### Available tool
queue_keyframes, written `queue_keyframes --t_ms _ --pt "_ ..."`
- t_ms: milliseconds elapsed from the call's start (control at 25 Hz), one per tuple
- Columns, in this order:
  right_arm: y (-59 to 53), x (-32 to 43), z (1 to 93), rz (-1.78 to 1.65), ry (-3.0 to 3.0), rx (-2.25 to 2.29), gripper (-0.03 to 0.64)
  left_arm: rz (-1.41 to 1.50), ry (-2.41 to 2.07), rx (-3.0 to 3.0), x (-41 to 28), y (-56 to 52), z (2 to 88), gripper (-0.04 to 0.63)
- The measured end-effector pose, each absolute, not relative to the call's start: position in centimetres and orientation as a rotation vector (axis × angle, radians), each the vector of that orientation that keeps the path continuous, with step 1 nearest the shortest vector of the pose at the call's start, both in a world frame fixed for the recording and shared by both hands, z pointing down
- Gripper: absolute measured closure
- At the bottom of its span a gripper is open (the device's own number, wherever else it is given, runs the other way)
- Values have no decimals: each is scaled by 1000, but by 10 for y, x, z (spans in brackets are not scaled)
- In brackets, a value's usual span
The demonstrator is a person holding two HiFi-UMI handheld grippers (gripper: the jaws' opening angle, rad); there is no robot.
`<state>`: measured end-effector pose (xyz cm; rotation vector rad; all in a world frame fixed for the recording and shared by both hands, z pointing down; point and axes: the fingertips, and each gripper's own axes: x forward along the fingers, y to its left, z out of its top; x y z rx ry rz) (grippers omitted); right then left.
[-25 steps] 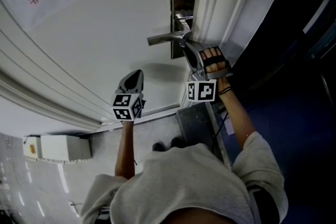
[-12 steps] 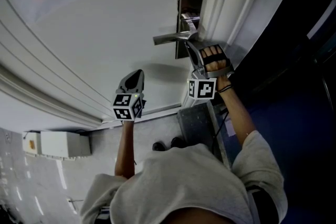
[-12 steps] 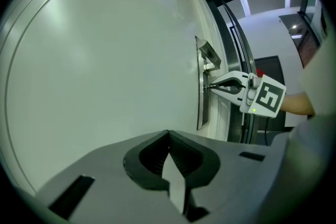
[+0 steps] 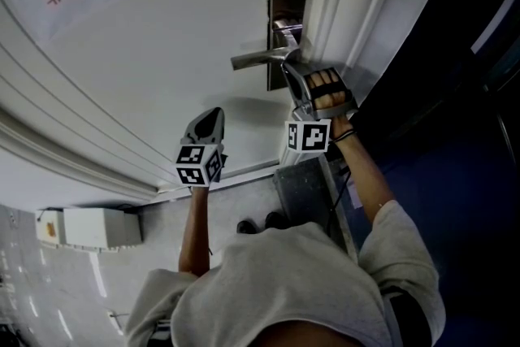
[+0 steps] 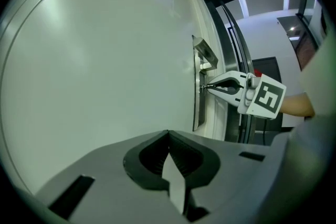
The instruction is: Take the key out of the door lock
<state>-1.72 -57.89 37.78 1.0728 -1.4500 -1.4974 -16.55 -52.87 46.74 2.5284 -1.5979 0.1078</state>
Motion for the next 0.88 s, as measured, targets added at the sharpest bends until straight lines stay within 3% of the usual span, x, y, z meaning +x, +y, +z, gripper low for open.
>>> queue_keyframes --t_ms 880 --pt "-546 -4 383 -1493 -1482 1089 588 102 -1588 2543 -161 -527 465 577"
